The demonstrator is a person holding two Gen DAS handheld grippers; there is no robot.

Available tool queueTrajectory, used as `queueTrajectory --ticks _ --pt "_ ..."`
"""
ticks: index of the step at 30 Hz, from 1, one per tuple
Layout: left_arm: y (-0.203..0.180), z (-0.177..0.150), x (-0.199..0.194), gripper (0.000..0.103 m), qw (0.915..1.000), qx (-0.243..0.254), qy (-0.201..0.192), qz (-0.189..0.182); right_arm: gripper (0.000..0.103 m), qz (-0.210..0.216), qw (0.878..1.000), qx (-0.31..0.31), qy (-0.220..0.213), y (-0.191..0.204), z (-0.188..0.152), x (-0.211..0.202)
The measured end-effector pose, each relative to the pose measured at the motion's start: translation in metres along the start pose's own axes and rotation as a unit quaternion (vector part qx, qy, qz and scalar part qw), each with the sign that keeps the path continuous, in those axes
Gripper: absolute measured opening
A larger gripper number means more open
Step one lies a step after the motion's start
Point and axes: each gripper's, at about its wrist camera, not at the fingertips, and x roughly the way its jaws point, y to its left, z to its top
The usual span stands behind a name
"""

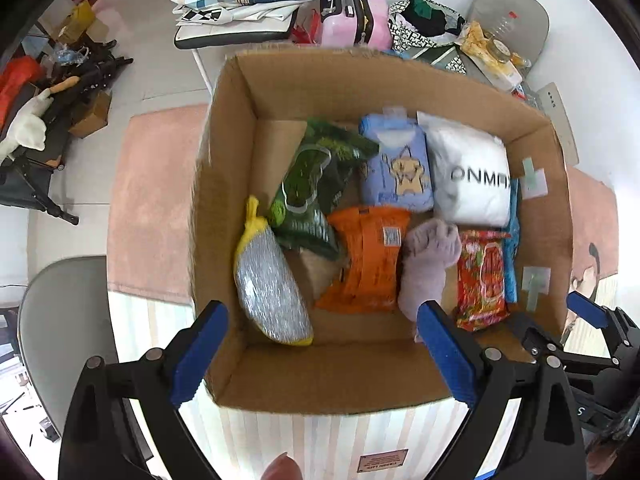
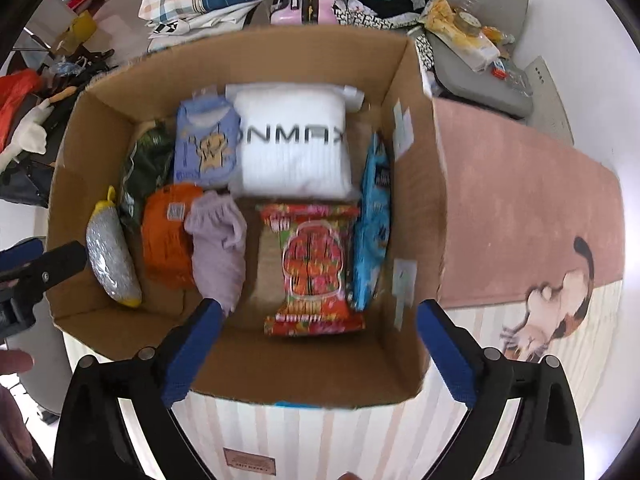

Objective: Organize soft objects

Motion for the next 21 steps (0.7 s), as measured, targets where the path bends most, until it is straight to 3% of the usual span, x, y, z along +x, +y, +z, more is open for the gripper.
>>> queueTrajectory --ticks 3,12,21 --pt "-0.004 -0.014 0.007 0.097 1.0 0.0 0.003 0.004 0.1 0.012 1.0 0.009 0.007 0.0 -0.012 0.008" --pt "-0.012 -0.035 0.007 0.097 0.9994 0.006 -0.02 0.026 0.1 -0.002 1.0 0.013 -0.016 -0.008 -0.028 0.001" --pt "-0.028 -0.063 -0.064 0.097 0.9944 0.02 -0.098 0.033 0.1 -0.004 0.997 0.004 -0.071 -0.014 -0.049 -0.058"
